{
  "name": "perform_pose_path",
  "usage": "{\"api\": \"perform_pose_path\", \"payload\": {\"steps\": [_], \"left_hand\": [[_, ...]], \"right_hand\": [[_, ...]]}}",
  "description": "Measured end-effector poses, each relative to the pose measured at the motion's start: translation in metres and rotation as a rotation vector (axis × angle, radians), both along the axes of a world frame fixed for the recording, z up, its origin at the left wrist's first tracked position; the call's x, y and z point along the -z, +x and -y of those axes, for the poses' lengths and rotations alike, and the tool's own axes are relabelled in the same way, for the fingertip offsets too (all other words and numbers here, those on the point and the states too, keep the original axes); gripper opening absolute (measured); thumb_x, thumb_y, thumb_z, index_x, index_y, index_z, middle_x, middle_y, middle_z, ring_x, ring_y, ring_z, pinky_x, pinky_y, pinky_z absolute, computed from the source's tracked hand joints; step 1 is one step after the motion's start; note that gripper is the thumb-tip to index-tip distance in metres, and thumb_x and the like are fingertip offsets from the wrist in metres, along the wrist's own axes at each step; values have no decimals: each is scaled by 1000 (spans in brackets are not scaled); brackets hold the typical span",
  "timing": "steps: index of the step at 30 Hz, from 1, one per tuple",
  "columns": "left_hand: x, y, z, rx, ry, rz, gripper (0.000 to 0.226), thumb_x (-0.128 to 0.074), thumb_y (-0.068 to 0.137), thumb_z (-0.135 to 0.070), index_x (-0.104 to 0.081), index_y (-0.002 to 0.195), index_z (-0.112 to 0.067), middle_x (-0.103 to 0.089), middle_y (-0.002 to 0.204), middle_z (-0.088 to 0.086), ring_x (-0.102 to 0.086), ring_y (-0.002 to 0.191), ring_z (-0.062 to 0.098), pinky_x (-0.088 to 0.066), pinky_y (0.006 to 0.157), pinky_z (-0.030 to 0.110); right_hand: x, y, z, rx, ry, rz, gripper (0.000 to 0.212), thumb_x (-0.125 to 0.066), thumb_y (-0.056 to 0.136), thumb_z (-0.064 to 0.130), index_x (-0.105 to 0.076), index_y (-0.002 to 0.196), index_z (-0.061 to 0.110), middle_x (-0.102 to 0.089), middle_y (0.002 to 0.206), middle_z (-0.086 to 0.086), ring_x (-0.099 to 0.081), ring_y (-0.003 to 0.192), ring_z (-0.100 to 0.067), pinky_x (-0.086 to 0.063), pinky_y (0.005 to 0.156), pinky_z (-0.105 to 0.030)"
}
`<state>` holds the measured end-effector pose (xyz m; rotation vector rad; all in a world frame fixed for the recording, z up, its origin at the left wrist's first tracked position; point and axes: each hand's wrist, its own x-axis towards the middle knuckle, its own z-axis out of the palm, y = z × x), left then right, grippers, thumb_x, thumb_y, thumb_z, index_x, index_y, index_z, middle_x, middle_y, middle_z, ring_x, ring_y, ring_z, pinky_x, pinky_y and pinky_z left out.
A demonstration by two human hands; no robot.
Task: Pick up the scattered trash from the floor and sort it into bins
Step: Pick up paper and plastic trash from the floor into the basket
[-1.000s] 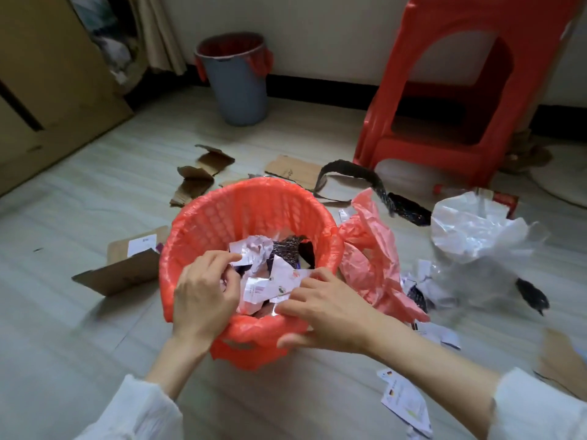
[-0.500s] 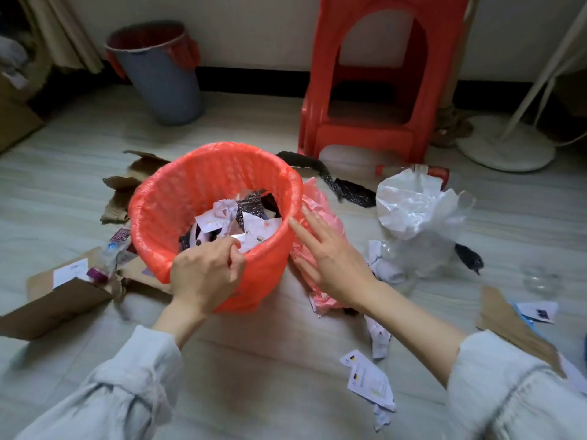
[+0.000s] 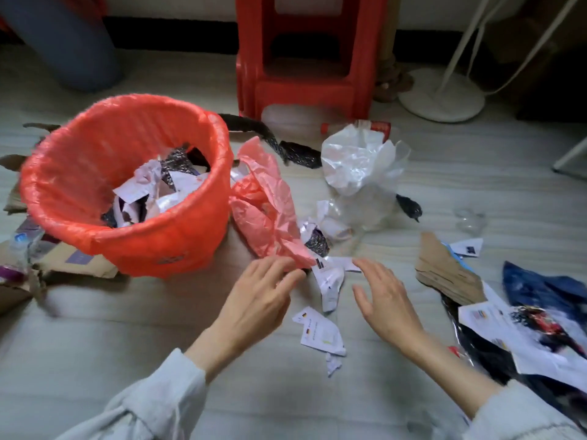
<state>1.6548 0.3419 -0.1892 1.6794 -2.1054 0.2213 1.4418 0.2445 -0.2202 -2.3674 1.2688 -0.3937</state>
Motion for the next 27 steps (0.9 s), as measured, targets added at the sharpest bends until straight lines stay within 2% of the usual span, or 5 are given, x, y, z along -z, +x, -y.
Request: {"api": "perform_pose_path", "payload": {"steps": [7,14,20,24,27], "left_hand": [[80,-60,-2,262,469,176,87,-85,43,-26,-47,121,-22,-56,130,12,-57,116,29,-49,88,32],[111,-67,30,193,736,131,124,-77,39,-68,-24,139,-19,-38,143,21,-39,129,39,-46,89,52],[115,-72,8,97,546,56,79,-82,47,-49,-49,111,-17,-63,110,11,-55,99,27,-35,78,34],[116,-68,-16,36,464,-10,31,-47,73,-39,-55,97,-21,-62,95,0,-57,80,23,-28,66,30],[113,-62,-23,20,489,11,15,-60,72,-25,-62,86,-19,-60,82,-1,-58,70,25,-30,64,30]], "right_hand": [[44,-117,-46,305,324,-253,39,-58,83,5,-55,122,0,-56,125,-16,-50,120,-34,-24,102,-26],[25,-143,-60,269,472,-646,71,-66,70,55,-38,128,26,-36,129,0,-32,126,-20,-39,98,-35],[33,-140,-82,112,547,-776,30,-51,86,13,-40,114,14,-42,123,-7,-48,114,-26,-42,79,-36],[42,-131,-73,99,540,-620,16,-44,88,5,-51,96,16,-52,109,-6,-53,104,-25,-36,75,-33],[42,-115,-61,133,523,-424,10,-50,85,7,-57,90,13,-53,95,-5,-55,97,-26,-38,77,-32]]}}
